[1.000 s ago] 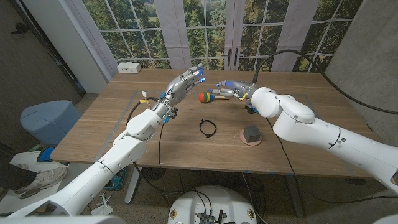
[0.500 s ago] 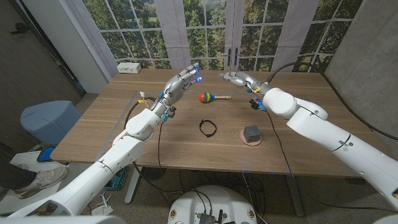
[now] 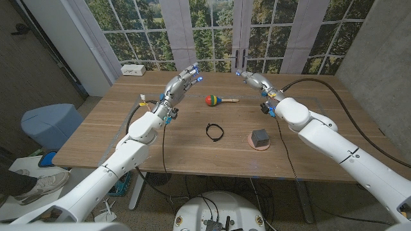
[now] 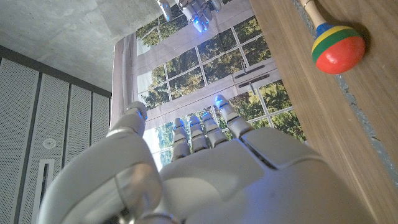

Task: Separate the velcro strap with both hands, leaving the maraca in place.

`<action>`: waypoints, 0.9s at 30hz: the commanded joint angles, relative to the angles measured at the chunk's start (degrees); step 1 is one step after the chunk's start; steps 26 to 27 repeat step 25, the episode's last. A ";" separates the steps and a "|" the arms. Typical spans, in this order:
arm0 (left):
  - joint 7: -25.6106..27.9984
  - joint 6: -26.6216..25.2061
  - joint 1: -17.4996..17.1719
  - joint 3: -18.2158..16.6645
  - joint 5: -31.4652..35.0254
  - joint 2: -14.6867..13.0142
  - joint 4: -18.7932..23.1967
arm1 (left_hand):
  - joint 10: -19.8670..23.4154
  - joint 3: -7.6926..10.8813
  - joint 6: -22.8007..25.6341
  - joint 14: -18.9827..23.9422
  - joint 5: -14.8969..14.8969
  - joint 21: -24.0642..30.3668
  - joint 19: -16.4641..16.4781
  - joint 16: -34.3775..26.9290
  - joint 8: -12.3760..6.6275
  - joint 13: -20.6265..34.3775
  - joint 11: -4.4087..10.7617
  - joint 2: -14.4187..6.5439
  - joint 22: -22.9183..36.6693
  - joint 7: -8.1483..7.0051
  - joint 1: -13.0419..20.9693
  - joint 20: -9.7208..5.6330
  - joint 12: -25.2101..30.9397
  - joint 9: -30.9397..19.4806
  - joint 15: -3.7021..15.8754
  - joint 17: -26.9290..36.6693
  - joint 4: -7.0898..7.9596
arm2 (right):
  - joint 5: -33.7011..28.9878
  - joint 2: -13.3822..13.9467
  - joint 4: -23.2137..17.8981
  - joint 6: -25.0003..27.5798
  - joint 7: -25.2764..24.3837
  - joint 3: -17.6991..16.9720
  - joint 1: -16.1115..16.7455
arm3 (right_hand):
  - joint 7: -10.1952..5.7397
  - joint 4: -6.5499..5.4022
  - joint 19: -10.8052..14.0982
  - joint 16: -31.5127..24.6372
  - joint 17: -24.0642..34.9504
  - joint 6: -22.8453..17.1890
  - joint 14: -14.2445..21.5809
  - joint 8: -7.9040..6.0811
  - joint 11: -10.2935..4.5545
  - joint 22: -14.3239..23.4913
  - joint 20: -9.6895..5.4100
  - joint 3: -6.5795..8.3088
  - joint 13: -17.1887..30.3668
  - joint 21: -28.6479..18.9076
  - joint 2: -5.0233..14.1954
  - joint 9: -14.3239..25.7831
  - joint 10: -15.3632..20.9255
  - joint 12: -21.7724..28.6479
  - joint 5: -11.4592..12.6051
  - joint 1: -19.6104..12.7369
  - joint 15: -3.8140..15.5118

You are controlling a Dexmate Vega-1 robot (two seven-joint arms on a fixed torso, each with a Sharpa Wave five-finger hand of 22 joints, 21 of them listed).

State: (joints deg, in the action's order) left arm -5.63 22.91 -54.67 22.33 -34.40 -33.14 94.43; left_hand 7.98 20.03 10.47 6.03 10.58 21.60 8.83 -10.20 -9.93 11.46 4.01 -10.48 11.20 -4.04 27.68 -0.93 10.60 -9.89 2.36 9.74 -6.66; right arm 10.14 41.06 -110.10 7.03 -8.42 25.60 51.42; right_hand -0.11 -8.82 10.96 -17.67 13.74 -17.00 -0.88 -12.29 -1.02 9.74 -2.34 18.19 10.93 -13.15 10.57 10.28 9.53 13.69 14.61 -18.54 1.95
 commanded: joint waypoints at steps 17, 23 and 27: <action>-0.50 2.27 -1.52 -3.77 -6.49 1.98 -4.87 | 3.42 11.94 4.19 2.82 1.00 0.70 1.15 -0.78 -0.85 -0.96 -0.37 -2.59 0.43 5.30 -2.58 -1.61 1.06 -0.13 1.28 0.56 8.33 | 11.53 -11.14 17.43 -26.84 -4.55 -3.58 5.43 | 2.05 -0.83 3.67 -0.35 0.59 -2.16 3.17 0.58 1.03 0.10 -4.61 3.73 0.19 0.32 1.65 0.11 2.87 -0.39 -0.92 3.31 2.61; 1.37 2.27 -3.25 -4.56 -6.99 2.39 -4.58 | 3.41 15.34 4.03 2.35 1.13 0.56 0.58 -0.47 -0.59 -0.98 -0.78 -2.55 0.34 5.76 -1.95 -2.30 0.91 -0.11 1.31 0.45 9.63 | 13.03 -12.25 19.15 -29.10 -4.07 -4.02 5.59 | 2.25 -1.01 3.80 -0.49 0.78 -2.84 3.71 0.47 1.16 0.11 -4.51 5.07 0.22 0.46 1.75 0.15 3.44 -0.38 -0.76 3.46 2.63; 1.94 2.66 -3.91 -4.87 -6.58 2.24 -4.31 | 3.31 15.78 4.01 2.27 1.12 0.53 0.50 -0.43 -0.57 -0.98 -0.79 -2.51 0.32 5.76 -1.86 -2.34 0.85 -0.11 1.27 0.43 9.76 | 13.19 -12.50 19.82 -29.94 -3.57 -3.94 5.34 | 2.38 -1.05 3.81 -0.49 0.82 -2.87 3.73 0.50 1.18 0.11 -4.41 5.29 0.23 0.49 1.69 0.15 3.47 -0.41 -0.75 3.53 2.54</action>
